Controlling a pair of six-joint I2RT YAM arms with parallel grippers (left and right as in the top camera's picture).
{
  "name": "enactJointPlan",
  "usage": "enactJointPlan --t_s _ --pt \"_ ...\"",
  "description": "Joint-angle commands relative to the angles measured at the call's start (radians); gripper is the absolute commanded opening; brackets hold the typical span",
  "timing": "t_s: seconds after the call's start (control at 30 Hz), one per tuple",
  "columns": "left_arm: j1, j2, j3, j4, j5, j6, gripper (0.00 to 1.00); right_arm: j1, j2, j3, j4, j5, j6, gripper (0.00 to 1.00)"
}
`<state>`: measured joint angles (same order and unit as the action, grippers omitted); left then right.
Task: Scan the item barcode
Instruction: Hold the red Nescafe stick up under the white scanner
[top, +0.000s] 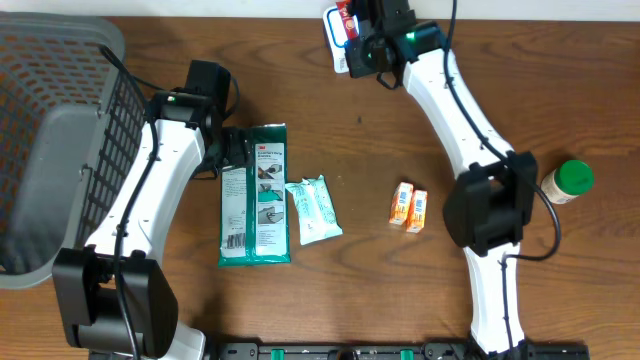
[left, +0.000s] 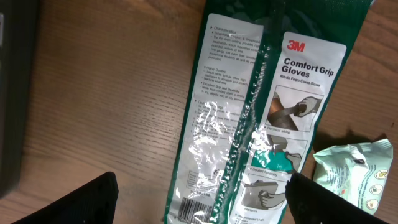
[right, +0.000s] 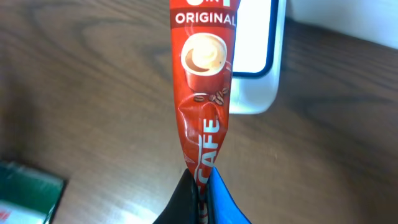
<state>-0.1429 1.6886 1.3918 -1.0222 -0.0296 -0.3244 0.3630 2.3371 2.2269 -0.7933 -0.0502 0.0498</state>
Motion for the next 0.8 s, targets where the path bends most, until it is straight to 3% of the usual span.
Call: enactJointPlan --t_s 0.0,0.33,0.5,0.63,0.77 --pt "0.002 -0.003 0.014 -0.005 -0.009 0.002 0.87 -0.005 0.048 0.010 0.035 0.018 -0.031 0.01" --pt "0.002 -0.003 0.014 -0.005 -0.009 0.002 0.87 -0.013 0.081 0.010 0.092 0.017 -0.035 0.01" --pt "0.002 -0.003 0.014 -0.005 -0.009 0.002 0.87 -0.026 0.003 0.012 0.046 -0.049 0.002 0.01" --pt "0.002 -0.003 0.014 -0.006 -0.009 0.002 0.87 -0.043 -0.146 0.012 -0.124 -0.164 0.002 0.01" --pt "0.002 -0.003 0.014 -0.005 -0.009 0.002 0.87 -0.048 -0.293 0.012 -0.367 -0.143 -0.031 0.01"
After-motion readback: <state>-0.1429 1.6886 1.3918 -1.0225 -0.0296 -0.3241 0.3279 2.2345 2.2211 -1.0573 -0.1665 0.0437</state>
